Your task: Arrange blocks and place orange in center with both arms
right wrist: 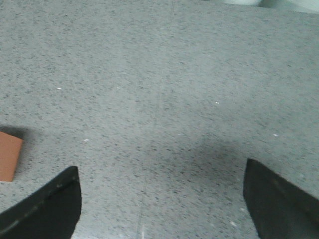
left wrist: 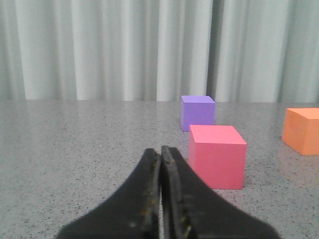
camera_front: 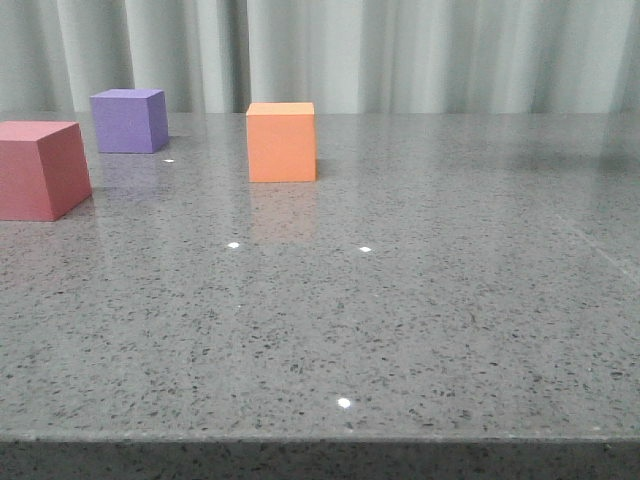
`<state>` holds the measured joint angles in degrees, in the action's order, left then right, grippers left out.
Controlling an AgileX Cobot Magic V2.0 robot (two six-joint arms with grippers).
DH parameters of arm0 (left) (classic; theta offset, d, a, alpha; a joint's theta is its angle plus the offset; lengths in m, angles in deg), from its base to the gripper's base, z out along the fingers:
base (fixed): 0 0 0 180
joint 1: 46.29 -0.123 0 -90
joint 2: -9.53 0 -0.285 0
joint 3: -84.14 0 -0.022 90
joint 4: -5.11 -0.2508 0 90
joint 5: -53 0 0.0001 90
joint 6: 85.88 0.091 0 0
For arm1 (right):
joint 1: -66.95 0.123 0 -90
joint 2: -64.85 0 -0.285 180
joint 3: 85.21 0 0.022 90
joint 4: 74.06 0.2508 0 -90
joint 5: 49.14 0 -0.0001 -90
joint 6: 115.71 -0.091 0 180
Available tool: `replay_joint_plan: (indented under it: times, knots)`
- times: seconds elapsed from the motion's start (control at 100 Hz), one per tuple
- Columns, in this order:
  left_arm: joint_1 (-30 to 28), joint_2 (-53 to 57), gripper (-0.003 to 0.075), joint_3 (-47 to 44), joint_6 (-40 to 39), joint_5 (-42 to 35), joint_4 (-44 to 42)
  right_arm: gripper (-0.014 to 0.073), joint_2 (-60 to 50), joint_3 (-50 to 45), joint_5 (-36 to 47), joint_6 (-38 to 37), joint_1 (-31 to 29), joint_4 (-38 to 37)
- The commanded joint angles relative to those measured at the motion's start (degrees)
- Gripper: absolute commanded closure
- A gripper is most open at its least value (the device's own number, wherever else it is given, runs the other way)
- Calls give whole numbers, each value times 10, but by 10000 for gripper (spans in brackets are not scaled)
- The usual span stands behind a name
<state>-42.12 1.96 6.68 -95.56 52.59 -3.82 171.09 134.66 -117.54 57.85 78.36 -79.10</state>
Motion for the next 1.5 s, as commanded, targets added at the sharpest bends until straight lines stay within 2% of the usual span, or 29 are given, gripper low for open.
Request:
replay_joint_plan:
  times: [0.0,0.35,0.72,0.9,1.08,1.28,1.49]
  knots:
    - [-1,19,741,-25,-4,-47,5,-52,-76,-62,76,10,-25,-3]
    - [-1,19,741,-25,-4,-47,5,-52,-284,-412,241,11,-105,-3]
    - [-1,19,741,-25,-4,-47,5,-52,-499,-664,381,11,-110,-3]
    - [-1,19,741,-25,-4,-47,5,-52,-599,-736,409,11,-110,-5]
    - [-1,19,741,-25,-4,-47,5,-52,-670,-797,415,11,-110,-38]
    - [-1,19,741,-25,-4,-47,5,-52,-706,-841,448,11,-110,-43]
    - [-1,19,741,-25,-4,-47,5,-40,-706,-843,458,11,-110,-14]
